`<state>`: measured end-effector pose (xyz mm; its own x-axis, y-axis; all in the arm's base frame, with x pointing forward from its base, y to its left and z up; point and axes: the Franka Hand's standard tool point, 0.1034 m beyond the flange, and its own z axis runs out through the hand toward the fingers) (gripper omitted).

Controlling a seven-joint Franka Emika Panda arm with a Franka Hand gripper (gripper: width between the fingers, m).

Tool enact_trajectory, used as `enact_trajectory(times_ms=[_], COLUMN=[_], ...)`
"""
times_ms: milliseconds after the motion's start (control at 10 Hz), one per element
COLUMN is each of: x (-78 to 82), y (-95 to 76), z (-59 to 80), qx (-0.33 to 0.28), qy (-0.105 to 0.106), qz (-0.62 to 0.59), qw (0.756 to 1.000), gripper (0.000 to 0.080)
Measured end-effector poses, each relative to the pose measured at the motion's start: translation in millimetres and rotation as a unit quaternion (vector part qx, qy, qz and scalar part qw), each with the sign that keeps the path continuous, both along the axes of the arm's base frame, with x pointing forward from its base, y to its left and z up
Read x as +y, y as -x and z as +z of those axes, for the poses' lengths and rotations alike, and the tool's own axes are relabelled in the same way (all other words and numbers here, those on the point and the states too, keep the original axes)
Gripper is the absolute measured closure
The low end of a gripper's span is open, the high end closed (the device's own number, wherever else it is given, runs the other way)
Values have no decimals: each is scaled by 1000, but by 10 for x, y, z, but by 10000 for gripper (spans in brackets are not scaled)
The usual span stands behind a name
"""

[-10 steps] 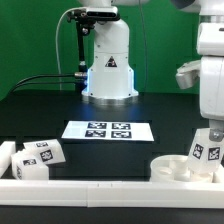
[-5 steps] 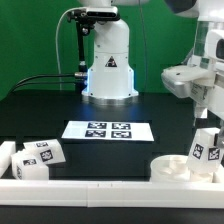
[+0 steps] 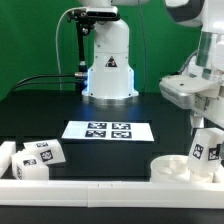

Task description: Assemble stool

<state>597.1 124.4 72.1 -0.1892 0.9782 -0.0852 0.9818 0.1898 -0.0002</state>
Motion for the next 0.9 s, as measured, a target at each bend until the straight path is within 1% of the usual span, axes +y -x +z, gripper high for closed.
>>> enact_trajectory(times_ms=[100, 200, 300, 400, 500, 700, 900], x=[-1, -1, -2, -2, -5, -10, 10], y=[0, 1, 1, 1, 2, 7, 17], z=[0, -2, -2, -3, -5, -10, -15], qx=[-4, -6, -9, -11, -15, -29, -31], qy=[-1, -2, -2, -3, -4, -9, -17], qz=[-46, -77, -112, -137, -190, -341, -492], qw=[999, 997, 994, 991, 982, 940, 870], gripper=[411, 411, 466, 466, 466, 466, 466])
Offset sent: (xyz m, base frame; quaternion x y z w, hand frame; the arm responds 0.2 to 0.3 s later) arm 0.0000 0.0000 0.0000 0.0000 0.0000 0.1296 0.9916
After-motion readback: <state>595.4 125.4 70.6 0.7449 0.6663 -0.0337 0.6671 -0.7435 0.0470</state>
